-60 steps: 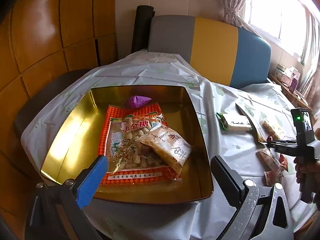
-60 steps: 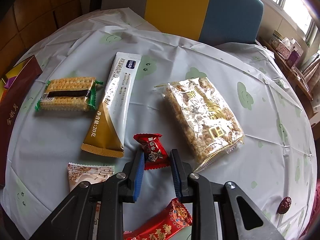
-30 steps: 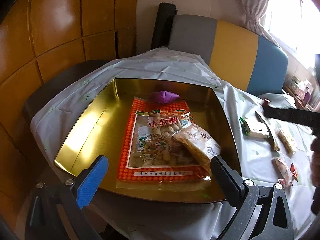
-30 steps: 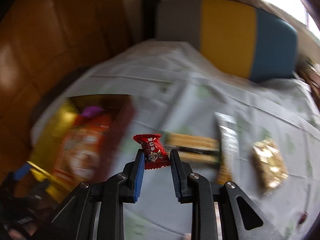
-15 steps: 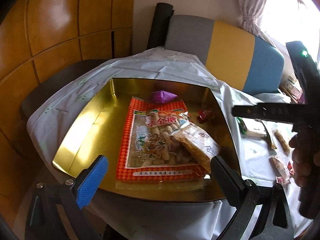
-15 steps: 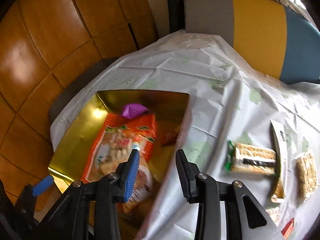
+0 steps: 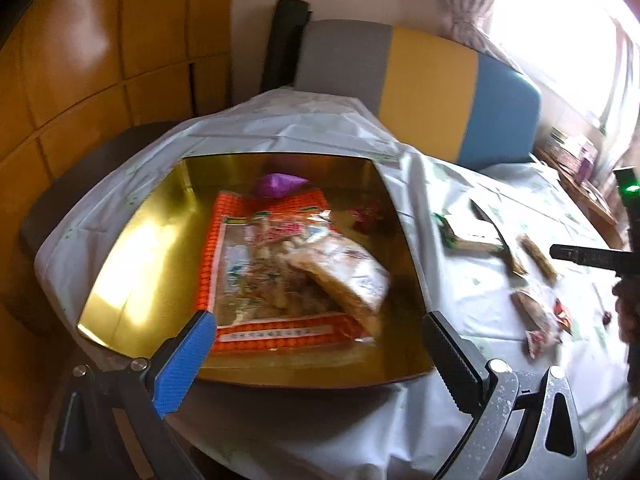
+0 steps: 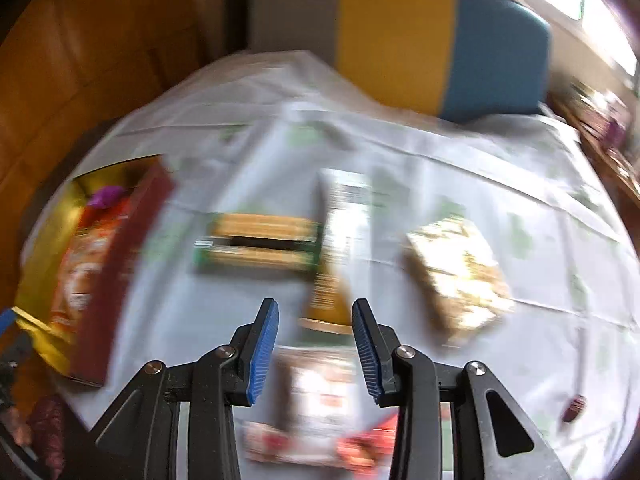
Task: Organize snacks
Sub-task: 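Withdraw the right gripper from the gold tray toward the table, then move the left gripper to the green-wrapped cracker packet and grasp it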
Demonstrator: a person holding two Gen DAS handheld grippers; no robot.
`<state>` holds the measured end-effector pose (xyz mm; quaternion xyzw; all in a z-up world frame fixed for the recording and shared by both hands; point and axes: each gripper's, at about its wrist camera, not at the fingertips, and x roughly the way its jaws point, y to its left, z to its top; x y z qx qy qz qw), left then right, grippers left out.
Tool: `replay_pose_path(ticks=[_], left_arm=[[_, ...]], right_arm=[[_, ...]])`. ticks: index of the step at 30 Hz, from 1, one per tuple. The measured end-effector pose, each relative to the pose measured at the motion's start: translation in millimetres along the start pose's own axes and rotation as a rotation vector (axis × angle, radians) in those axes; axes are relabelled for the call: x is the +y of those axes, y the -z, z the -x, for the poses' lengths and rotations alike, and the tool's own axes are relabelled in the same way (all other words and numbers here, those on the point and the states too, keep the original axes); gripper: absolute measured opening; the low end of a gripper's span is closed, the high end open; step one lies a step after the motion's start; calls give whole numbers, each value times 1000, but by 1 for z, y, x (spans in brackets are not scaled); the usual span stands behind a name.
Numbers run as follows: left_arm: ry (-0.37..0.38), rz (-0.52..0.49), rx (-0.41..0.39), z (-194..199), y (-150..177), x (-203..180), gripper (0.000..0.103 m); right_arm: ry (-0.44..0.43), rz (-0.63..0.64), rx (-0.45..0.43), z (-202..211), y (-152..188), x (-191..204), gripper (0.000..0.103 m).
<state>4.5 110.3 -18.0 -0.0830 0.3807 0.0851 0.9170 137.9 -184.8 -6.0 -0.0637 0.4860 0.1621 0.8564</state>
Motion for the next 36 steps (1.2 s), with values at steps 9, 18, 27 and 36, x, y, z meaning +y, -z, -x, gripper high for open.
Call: replay_pose_path(ticks=[9,18,27,36], left_arm=[[12,-145,-20,9,-7,-46,103],[66,-258,58,-5,-5,-80,93],[134,-424,170,-36,-24,-121,85],[125,-553,193,-73,-57,-150,75]], right_arm=[[158,-282,52,-8,23,-107,39],[114,-322,45,-4,21,-113,39],[105,-335,33,1,19,-108,39],[91,-326,18,6,16,-107,39]])
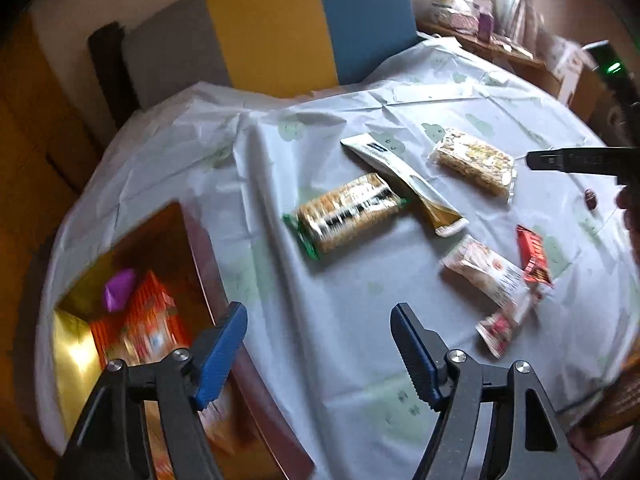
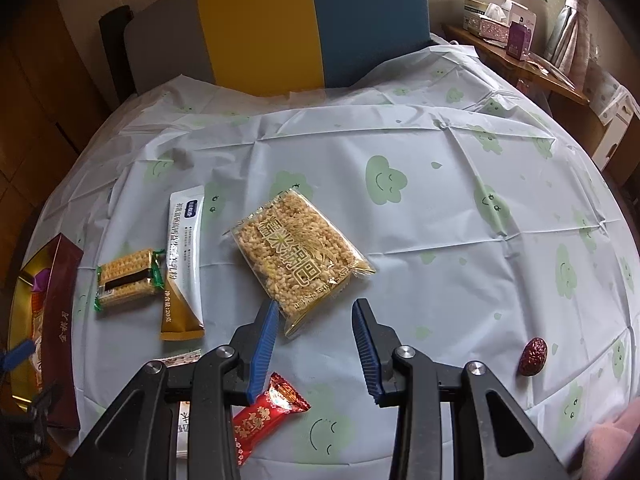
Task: Organize snacks
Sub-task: 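Move the left gripper to the green-wrapped cracker packet and grasp it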
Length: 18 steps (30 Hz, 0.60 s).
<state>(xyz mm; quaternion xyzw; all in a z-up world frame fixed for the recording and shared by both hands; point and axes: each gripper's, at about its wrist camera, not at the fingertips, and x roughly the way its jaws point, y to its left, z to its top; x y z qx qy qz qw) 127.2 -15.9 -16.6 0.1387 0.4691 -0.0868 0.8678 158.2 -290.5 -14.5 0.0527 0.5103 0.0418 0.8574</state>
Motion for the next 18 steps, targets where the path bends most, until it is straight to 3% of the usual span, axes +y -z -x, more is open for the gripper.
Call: replay_pose_path(ticks=[13,18], left_arm=[[44,-343,65,-63,-59,-29,75],[62,-386,109,-89,-74,-31,75]], right_arm=[[-21,7,-11,5,-1,3,39],[-35,0,-15,6,-3,3,39]])
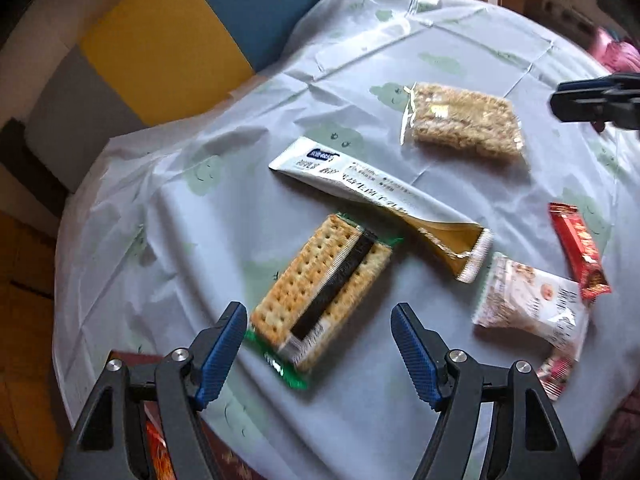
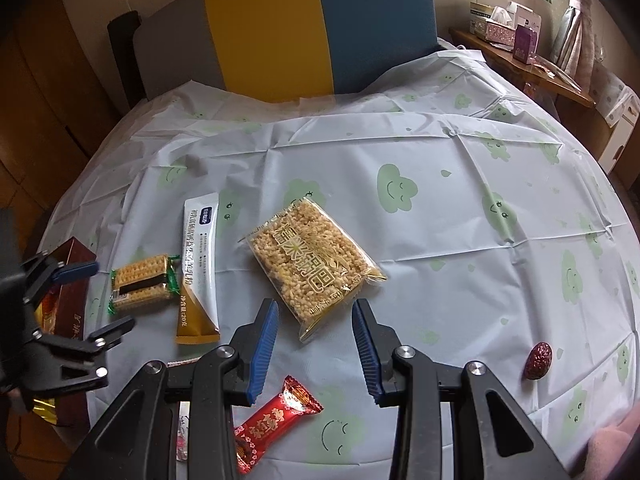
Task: Organize snacks
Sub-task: 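Move the left gripper to the green-wrapped cracker packet and grasp it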
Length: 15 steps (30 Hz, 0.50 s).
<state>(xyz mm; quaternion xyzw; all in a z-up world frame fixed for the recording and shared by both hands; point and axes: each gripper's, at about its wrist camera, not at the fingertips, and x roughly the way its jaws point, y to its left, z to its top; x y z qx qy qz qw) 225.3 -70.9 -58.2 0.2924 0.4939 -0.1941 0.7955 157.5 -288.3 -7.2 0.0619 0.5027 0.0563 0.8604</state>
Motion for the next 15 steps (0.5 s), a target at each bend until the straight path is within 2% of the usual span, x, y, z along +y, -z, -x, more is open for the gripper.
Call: replay_pose_path(ticks=[4,10,11,15], left_arm=[[-2,-8,33,-20,-9,7,75],[32,32,8,-31,-15,11,75],[37,39,8,-32,-17,8,68],[38,95,-6,-26,-9,5,60]], right_arm=[[-5,-8,4,-2,-2,-1,39],[-10,-9,4,-2,-4,-2,39],[-9,-8,5,-3,-5,-2,39],[-6,-6,6,-3,-5,-1,39]])
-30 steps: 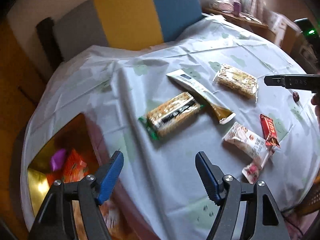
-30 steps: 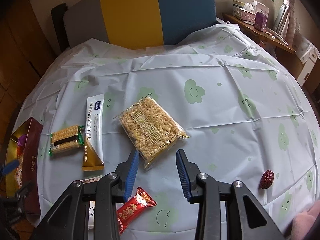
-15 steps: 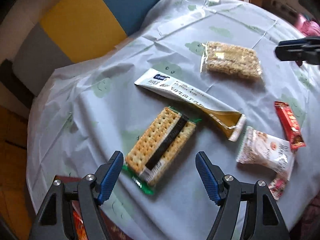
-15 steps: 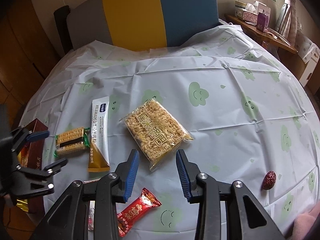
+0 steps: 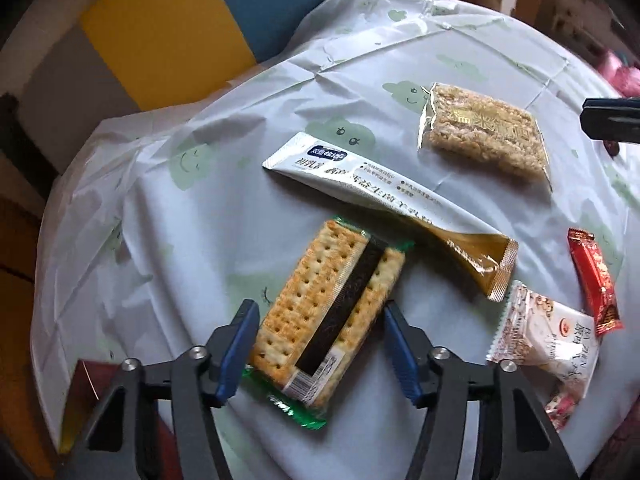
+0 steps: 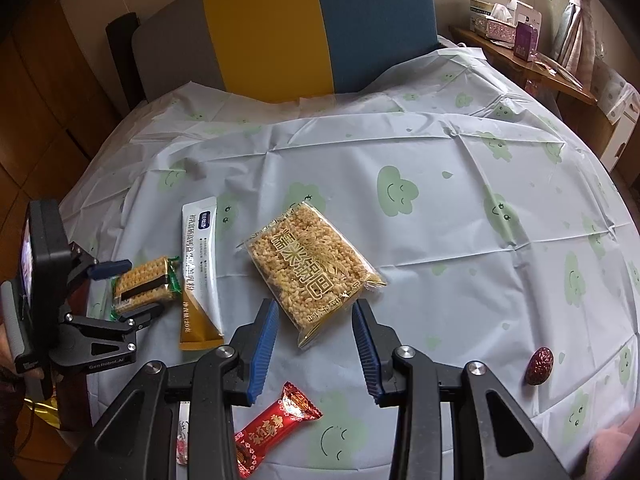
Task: Organize snacks
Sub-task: 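Move the left gripper to the green-wrapped cracker packet and grasp it, then lift the cracker packet with the left gripper while the right gripper grasps the white-and-gold stick packet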
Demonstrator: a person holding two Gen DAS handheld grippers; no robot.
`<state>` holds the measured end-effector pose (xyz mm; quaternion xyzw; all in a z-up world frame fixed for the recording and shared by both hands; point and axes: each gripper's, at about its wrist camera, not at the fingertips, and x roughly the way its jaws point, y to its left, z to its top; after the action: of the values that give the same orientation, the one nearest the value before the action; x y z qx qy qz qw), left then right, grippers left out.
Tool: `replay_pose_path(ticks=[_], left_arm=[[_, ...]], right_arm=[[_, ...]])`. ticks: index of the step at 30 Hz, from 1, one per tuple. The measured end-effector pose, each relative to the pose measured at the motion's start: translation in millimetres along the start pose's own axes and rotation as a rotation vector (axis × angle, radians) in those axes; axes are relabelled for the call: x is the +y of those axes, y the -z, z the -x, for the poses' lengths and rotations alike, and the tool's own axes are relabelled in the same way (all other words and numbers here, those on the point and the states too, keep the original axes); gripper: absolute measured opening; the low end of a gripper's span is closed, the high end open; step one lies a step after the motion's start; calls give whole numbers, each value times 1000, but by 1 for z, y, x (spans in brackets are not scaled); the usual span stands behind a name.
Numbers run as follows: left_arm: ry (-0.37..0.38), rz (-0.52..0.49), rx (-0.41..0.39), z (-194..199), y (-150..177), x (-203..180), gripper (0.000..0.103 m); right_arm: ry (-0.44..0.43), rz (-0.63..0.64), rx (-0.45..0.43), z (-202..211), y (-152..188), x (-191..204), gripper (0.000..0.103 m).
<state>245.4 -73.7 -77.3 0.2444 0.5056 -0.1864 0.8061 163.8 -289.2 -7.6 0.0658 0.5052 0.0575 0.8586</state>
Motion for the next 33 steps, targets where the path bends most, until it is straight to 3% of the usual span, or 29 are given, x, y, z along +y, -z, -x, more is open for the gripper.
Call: replay_pose_path(ticks=[4,9,16,21,26,33], left_arm=[[-13,79,8,9,11,-8,53],[-4,210,20,24,33,-21,52],[-15,346,-22,53,83,-46,52],[-51,376,-64,64,112,-63,50],[-32,422,-114,74,139,-66,50],[-5,436,-172,73,151,-65,50]], right_arm=[[8,9,-5,0,1,1,39],[14,11,-7,1,2,0,39],[17,6,-2,2,4,-2,39],[21,13,9,0,8,-1,39],[-3,39,14,-3,11,6,39],[-49,112,41,-13,17,24,39]])
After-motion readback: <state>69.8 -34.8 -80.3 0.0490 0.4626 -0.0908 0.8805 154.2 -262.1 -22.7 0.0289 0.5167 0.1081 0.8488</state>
